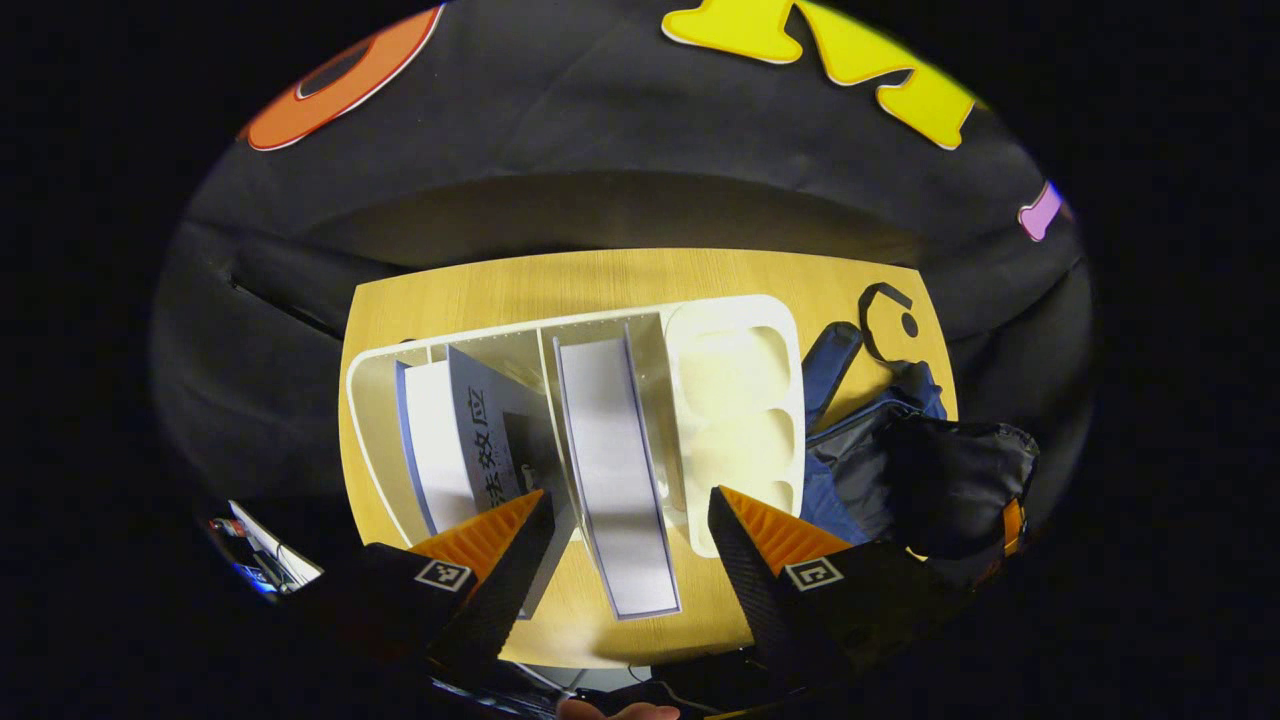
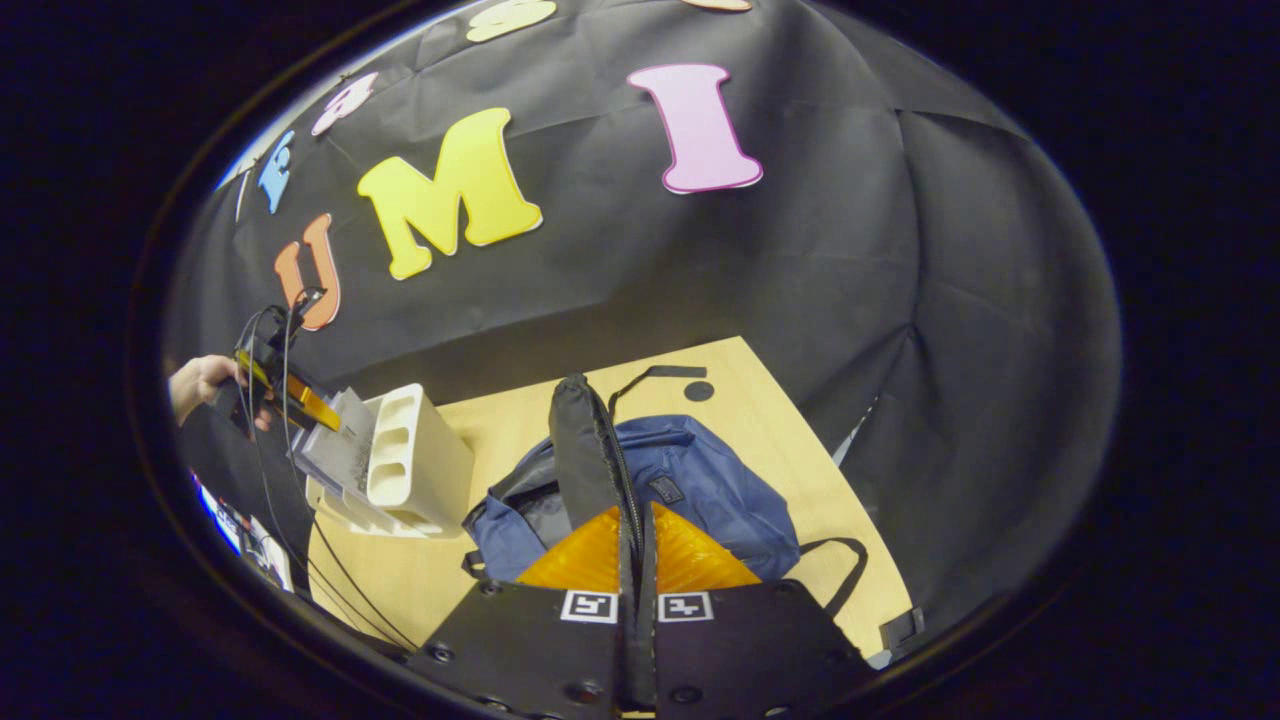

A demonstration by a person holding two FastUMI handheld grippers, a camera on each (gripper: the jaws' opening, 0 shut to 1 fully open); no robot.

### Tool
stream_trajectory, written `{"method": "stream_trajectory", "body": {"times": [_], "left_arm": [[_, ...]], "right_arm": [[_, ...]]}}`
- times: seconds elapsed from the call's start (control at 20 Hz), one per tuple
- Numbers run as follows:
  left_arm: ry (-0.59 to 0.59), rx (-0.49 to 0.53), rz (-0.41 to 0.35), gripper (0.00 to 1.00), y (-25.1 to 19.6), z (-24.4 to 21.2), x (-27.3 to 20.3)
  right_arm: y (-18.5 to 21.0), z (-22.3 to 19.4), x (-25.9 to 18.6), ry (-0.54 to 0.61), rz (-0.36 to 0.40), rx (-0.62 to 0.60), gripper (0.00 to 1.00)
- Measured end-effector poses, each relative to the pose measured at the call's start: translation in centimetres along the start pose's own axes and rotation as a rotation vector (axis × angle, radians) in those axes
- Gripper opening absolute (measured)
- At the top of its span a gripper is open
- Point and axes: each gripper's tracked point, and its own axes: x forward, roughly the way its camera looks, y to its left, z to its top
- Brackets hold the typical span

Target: Open the schoolbag, grab two books from the bookshelf and put them into the schoolbag.

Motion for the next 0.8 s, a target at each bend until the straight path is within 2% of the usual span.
{"method": "stream_trajectory", "body": {"times": [0.3,0.35,0.4,0.45,0.5,0.55,0.8], "left_arm": [[0.088,-0.064,0.037,0.82,0.4,-0.4,2.6],[0.094,-0.073,0.043,0.76,0.4,-0.4,3.0],[0.103,-0.083,0.041,0.76,0.4,-0.5,3.1],[0.112,-0.095,0.040,0.65,0.3,-0.8,3.3],[0.117,-0.104,0.042,0.61,0.2,-0.9,3.4],[0.125,-0.106,0.046,0.53,0.3,-1.0,3.6],[0.130,-0.116,0.066,0.46,0.2,-1.6,2.6]], "right_arm": [[-0.3,0.0,0.1,0.004,0.006,-0.001,0.00],[-0.3,0.0,0.1,0.004,0.007,-0.003,0.00],[-0.3,0.0,0.1,0.004,0.009,-0.005,0.00],[-0.3,0.0,0.1,0.004,0.012,-0.007,0.00],[-0.3,0.0,0.2,0.005,0.014,-0.009,0.00],[-0.3,0.0,0.2,0.005,0.016,-0.011,0.00],[-0.3,0.0,0.6,0.006,0.026,-0.019,0.00]]}}
